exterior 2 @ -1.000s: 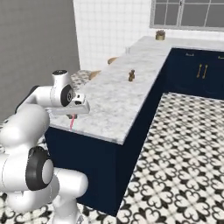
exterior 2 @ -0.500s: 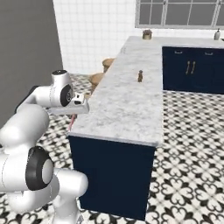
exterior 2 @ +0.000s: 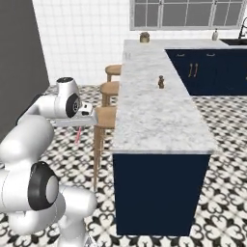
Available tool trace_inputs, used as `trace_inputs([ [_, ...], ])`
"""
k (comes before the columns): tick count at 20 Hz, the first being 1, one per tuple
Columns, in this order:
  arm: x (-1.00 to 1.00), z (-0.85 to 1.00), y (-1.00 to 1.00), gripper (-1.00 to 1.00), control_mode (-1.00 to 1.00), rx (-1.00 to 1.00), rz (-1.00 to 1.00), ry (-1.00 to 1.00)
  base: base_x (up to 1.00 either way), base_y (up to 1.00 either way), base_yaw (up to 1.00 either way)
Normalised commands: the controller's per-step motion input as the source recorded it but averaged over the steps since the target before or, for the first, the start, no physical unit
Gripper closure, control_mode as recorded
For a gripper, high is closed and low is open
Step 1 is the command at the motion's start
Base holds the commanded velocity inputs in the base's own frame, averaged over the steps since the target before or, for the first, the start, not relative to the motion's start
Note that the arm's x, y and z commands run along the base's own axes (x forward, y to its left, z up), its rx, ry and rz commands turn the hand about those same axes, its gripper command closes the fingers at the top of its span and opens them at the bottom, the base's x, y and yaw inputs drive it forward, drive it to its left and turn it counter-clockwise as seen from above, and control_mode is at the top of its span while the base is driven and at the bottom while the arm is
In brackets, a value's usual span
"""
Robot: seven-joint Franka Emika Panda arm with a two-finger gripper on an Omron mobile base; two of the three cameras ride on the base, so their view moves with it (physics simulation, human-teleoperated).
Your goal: Take a straw from the drawer in front and place it inside the glass cup on the dining counter.
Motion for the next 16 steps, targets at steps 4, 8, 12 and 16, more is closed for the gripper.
trace_inputs([
  [4,0.0,0.0,0.0,1.0,1.0,0.0,0.0,0.0,0.41,1.0,-0.36],
  [8,0.0,0.0,0.0,1.0,1.0,0.0,0.0,0.0,0.6,1.0,-0.36],
  [12,0.0,0.0,0.0,1.0,1.0,0.0,0.0,0.0,0.74,1.0,-0.35],
  [16,0.0,0.0,0.0,1.0,1.0,0.0,0.0,0.0,0.79,1.0,-0.34],
])
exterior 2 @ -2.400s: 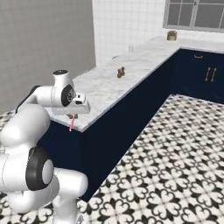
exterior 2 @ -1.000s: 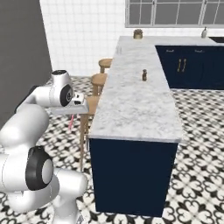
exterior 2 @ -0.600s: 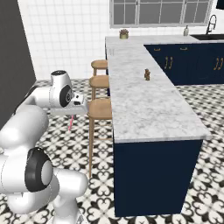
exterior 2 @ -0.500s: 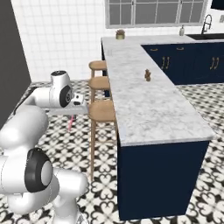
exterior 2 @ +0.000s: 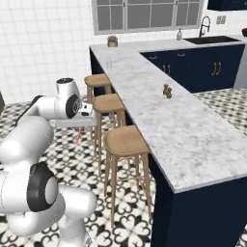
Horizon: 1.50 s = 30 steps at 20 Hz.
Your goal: Take a straw from the drawer in front and place it inside the glass cup on the dining counter.
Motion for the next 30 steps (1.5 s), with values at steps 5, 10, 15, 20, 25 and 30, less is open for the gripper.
trace_inputs([
  [5,0.0,0.0,0.0,1.0,1.0,0.0,0.0,0.0,0.75,1.0,-0.34],
  [10,0.0,0.0,0.0,1.0,1.0,0.0,0.0,0.0,0.7,1.0,-0.35],
  [15,0.0,0.0,0.0,1.0,1.0,0.0,0.0,0.0,0.64,1.0,-0.37],
  [20,0.0,0.0,0.0,1.0,1.0,0.0,0.0,0.0,0.54,1.0,-0.39],
  [25,0.0,0.0,0.0,1.0,1.0,0.0,0.0,0.0,0.41,1.0,-0.4],
  [30,0.0,0.0,0.0,1.0,1.0,0.0,0.0,0.0,0.26,1.0,-0.4],
])
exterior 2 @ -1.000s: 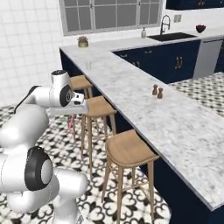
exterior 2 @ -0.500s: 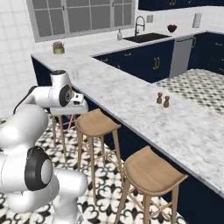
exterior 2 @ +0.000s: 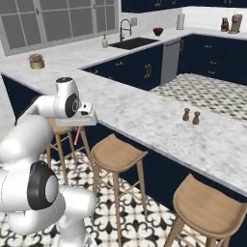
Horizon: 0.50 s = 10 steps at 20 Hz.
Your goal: Take a straw from the drawer in front and place it inside the glass cup on the dining counter.
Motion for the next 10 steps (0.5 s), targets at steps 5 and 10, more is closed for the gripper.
trace_inputs([
  [5,0.0,0.0,0.0,1.0,1.0,0.0,0.0,0.0,0.1,1.0,-0.41],
  [10,0.0,0.0,0.0,1.0,1.0,0.0,0.0,0.0,0.09,1.0,-0.45],
])
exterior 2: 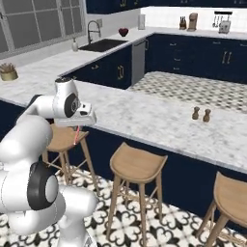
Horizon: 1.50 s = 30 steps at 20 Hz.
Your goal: Take a straw from the drawer in front and place it inside the glass cup on the dining counter.
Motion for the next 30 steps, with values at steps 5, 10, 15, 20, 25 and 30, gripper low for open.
trace_inputs([
  [5,0.0,0.0,0.0,1.0,1.0,0.0,0.0,0.0,0.34,1.0,-0.46],
  [10,0.0,0.0,0.0,1.0,1.0,0.0,0.0,0.0,0.6,0.97,-0.43],
  [15,0.0,0.0,0.0,1.0,1.0,0.0,0.0,0.0,0.94,0.69,-0.36],
  [20,0.0,0.0,0.0,1.0,1.0,0.0,0.0,0.0,1.0,0.33,-0.21],
  [25,0.08,0.06,0.0,1.0,-1.0,0.02,0.0,0.0,0.71,0.18,-0.06],
  [30,0.04,0.37,-0.09,1.0,-1.0,0.24,0.35,-0.11,0.0,0.0,0.0],
])
